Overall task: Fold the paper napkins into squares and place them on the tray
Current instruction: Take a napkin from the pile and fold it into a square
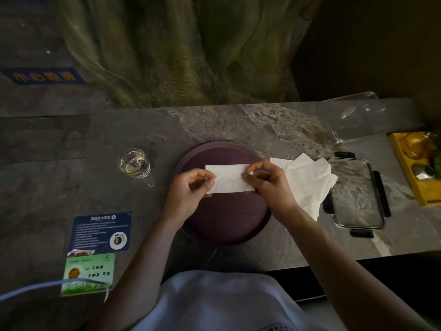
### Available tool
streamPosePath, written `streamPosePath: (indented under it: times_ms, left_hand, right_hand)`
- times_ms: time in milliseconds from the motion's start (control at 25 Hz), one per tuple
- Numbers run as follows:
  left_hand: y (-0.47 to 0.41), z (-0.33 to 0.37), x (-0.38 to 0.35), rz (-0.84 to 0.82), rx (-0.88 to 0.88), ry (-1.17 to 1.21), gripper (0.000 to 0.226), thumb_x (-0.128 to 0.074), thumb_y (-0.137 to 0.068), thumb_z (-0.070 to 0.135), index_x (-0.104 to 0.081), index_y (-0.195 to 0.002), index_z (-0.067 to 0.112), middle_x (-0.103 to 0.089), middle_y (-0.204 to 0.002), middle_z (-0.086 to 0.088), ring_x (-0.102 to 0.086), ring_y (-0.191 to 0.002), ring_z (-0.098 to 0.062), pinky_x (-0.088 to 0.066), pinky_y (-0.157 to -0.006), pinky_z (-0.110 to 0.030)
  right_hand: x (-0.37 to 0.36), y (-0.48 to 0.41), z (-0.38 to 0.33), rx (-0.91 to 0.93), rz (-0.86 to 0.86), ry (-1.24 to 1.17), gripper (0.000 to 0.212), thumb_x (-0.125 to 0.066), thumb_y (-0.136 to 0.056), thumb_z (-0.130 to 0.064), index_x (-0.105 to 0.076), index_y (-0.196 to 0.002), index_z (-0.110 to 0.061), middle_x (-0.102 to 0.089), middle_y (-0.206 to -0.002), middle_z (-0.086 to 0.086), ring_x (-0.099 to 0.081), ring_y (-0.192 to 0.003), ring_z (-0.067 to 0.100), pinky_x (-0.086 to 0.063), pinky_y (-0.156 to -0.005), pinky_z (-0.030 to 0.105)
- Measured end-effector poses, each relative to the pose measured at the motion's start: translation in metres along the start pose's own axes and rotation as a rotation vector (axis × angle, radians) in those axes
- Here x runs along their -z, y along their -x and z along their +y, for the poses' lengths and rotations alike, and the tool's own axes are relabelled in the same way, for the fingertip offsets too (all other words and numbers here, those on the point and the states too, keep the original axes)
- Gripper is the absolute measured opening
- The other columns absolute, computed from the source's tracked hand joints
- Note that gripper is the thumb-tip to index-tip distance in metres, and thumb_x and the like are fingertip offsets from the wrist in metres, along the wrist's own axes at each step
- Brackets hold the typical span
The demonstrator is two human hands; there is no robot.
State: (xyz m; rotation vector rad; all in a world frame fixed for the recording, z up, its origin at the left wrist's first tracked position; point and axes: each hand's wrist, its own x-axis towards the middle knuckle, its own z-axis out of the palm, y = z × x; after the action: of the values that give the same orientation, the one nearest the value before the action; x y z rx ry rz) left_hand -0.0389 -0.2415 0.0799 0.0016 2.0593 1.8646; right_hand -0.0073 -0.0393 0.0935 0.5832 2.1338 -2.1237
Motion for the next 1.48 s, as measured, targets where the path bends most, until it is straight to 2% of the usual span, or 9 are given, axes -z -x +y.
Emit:
streamPosePath:
  times_ms: [160, 320, 440, 640, 720, 800, 1040, 1320, 1480]
  left_hand:
    - [-0.015, -0.015, 0.001, 0.067, 0.025, -0.080, 0.019, -0.067, -0.087, 0.010, -0.071, -0.086, 0.029, -0.072, -0.083, 0.009, -0.065, -0.076, 0.000, -0.058, -0.069, -0.031]
    - [-0.037, -0.032, 0.002, 0.073, 0.043, -0.159, 0.026, -0.067, -0.085, 0.008, -0.070, -0.089, 0.033, -0.071, -0.086, 0.010, -0.064, -0.074, -0.002, -0.055, -0.077, -0.034]
    - [-0.052, -0.043, 0.000, 0.070, 0.064, -0.184, 0.029, -0.069, -0.081, 0.008, -0.070, -0.086, 0.037, -0.070, -0.082, 0.015, -0.064, -0.073, -0.005, -0.053, -0.078, -0.030]
    - [-0.080, -0.061, -0.011, 0.163, 0.137, -0.289, 0.022, -0.069, -0.081, 0.006, -0.070, -0.091, 0.025, -0.071, -0.091, 0.011, -0.067, -0.083, -0.004, -0.055, -0.080, -0.026]
    - [-0.096, -0.069, -0.015, 0.170, 0.145, -0.351, 0.023, -0.066, -0.082, 0.007, -0.071, -0.097, 0.023, -0.071, -0.099, 0.009, -0.067, -0.089, -0.006, -0.055, -0.087, -0.029]
    - [-0.108, -0.075, -0.017, 0.171, 0.166, -0.402, 0.026, -0.064, -0.084, 0.006, -0.071, -0.104, 0.020, -0.070, -0.107, 0.005, -0.066, -0.093, -0.009, -0.053, -0.091, -0.029]
    - [-0.136, -0.085, -0.024, 0.145, 0.223, -0.427, 0.035, -0.061, -0.086, 0.003, -0.065, -0.120, 0.013, -0.063, -0.121, -0.004, -0.059, -0.100, -0.005, -0.040, -0.075, 0.002]
    - [-0.148, -0.102, -0.027, 0.040, 0.350, -0.338, 0.052, -0.061, -0.086, 0.004, -0.050, -0.136, 0.013, -0.044, -0.143, -0.003, -0.050, -0.126, -0.015, -0.045, -0.101, -0.027]
    - [-0.150, -0.106, -0.029, -0.002, 0.362, -0.416, 0.059, -0.063, -0.086, 0.007, -0.043, -0.141, 0.012, -0.035, -0.150, -0.003, -0.041, -0.134, -0.018, -0.041, -0.109, -0.035]
  right_hand:
    - [-0.004, -0.017, 0.014, -0.103, 0.038, 0.018, 0.014, -0.072, -0.084, -0.003, -0.069, -0.097, -0.007, -0.063, -0.087, 0.009, -0.064, -0.069, 0.008, -0.052, -0.058, 0.020]
    - [-0.003, -0.037, 0.027, -0.123, 0.034, 0.079, 0.022, -0.072, -0.081, 0.004, -0.069, -0.101, -0.004, -0.068, -0.090, 0.011, -0.067, -0.070, 0.005, -0.052, -0.062, 0.016]
    - [-0.005, -0.053, 0.037, -0.136, 0.092, 0.210, 0.020, -0.072, -0.080, 0.001, -0.072, -0.096, -0.010, -0.070, -0.088, 0.003, -0.066, -0.071, 0.000, -0.049, -0.063, 0.010]
    - [-0.009, -0.083, 0.056, -0.182, 0.154, 0.321, 0.021, -0.067, -0.087, -0.007, -0.074, -0.106, -0.011, -0.072, -0.102, -0.003, -0.065, -0.085, 0.001, -0.052, -0.069, 0.010]
    - [-0.012, -0.098, 0.062, -0.217, 0.156, 0.400, 0.026, -0.061, -0.089, -0.007, -0.073, -0.111, -0.012, -0.071, -0.103, -0.004, -0.063, -0.082, 0.001, -0.054, -0.072, 0.017]
    - [-0.014, -0.109, 0.069, -0.240, 0.122, 0.448, 0.029, -0.057, -0.089, -0.005, -0.072, -0.113, -0.012, -0.073, -0.109, 0.003, -0.067, -0.092, 0.012, -0.057, -0.084, 0.031]
    - [-0.016, -0.138, 0.087, -0.284, 0.064, 0.501, 0.034, -0.054, -0.090, 0.000, -0.067, -0.121, -0.007, -0.067, -0.123, 0.012, -0.062, -0.115, 0.026, -0.049, -0.102, 0.040]
    - [-0.018, -0.161, 0.101, -0.296, 0.038, 0.538, 0.037, -0.056, -0.088, 0.000, -0.063, -0.124, -0.005, -0.064, -0.128, 0.012, -0.059, -0.119, 0.024, -0.046, -0.101, 0.031]
    - [-0.020, -0.164, 0.106, -0.290, 0.002, 0.563, 0.040, -0.059, -0.085, 0.001, -0.062, -0.124, -0.005, -0.061, -0.130, 0.012, -0.058, -0.121, 0.026, -0.047, -0.103, 0.035]
